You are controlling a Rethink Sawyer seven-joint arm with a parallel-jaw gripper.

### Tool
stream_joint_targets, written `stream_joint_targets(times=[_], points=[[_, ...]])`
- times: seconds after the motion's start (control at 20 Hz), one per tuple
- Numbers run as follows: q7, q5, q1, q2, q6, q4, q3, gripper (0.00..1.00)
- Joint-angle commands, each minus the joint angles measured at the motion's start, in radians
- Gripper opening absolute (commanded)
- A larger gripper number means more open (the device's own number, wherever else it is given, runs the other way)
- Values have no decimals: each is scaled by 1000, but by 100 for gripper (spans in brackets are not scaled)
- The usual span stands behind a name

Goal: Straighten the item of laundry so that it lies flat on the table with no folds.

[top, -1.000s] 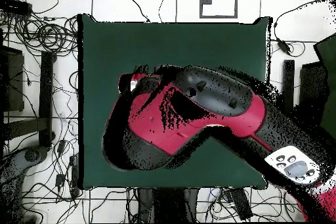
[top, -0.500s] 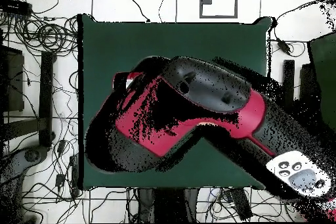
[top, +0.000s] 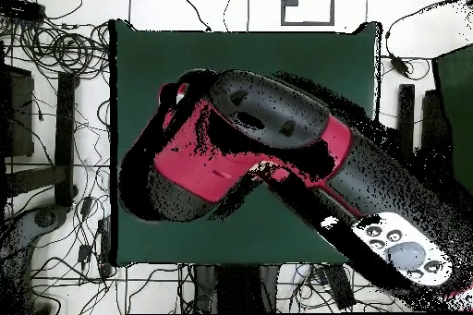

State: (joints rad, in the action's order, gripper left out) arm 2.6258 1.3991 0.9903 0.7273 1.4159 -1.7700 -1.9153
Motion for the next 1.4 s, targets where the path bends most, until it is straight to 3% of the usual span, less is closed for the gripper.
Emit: stream_joint_targets(times=[0.05,0.25,0.6,0.85,1.05,1.15,1.35,1.4], points=[[110,125,-85,126,-125,-43,229,100],[95,170,-110,125,-217,-53,286,100],[132,380,-153,198,-341,-120,333,100],[178,432,-152,204,-412,-136,348,100],[283,463,-132,166,-469,-146,337,100],[297,396,-128,128,-493,-122,358,100],[251,2,-109,4,-476,-18,435,100],[207,-145,-104,-32,-442,7,454,100]])
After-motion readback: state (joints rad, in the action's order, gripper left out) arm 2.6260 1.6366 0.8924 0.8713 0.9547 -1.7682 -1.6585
